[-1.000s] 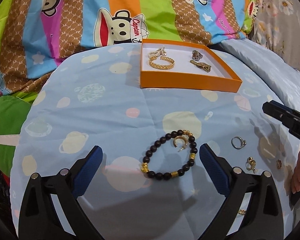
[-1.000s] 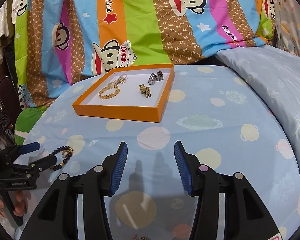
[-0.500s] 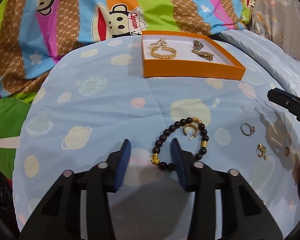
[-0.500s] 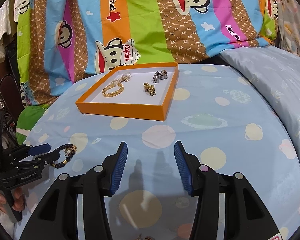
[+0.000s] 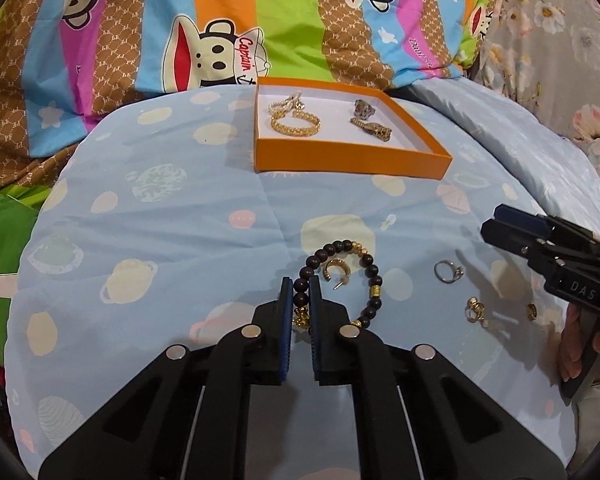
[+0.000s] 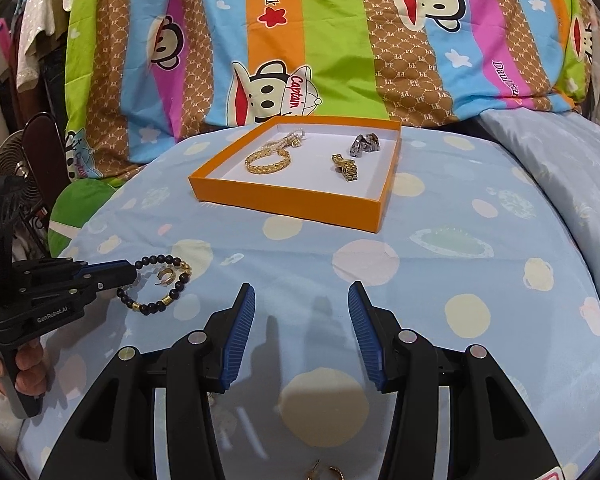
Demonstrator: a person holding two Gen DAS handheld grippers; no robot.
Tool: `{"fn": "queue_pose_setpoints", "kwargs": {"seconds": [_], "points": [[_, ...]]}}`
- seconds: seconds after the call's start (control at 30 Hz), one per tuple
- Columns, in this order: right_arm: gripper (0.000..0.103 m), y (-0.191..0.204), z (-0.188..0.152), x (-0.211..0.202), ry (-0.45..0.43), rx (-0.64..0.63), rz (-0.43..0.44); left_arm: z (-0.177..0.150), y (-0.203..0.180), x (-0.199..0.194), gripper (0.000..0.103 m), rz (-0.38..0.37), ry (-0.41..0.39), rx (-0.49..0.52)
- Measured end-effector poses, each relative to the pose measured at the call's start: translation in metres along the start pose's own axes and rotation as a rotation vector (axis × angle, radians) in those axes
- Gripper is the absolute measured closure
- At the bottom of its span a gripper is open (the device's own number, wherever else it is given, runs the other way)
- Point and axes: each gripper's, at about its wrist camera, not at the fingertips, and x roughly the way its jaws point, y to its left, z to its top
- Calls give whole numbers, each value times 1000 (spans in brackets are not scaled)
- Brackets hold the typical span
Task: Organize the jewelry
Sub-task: 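Grasp the black bead bracelet with the left gripper while the right gripper grasps a silver ring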
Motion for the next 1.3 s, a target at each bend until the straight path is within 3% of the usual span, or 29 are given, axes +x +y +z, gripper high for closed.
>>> {"fn": "queue_pose_setpoints", "kwargs": {"seconds": [0.33, 0.5, 0.6, 0.77, 0.97, 1.3], "points": [[55, 34, -9, 9, 47, -150, 30, 2, -6, -7, 96, -6, -34, 13], [55, 39, -9, 16, 81, -166, 36, 2, -7, -7, 96, -5, -35, 15], [58, 42, -10, 20, 97, -172, 41, 2, -8, -6, 96, -8, -32, 20], [79, 45, -11, 29, 140, -179, 43, 2, -9, -5, 96, -10, -32, 21], [84, 46, -12, 29, 144, -180, 42, 2, -10, -5, 96, -7, -32, 23], [84, 40, -9, 24, 116, -151, 43, 2, -12, -8, 96, -16, -43, 30]]}}
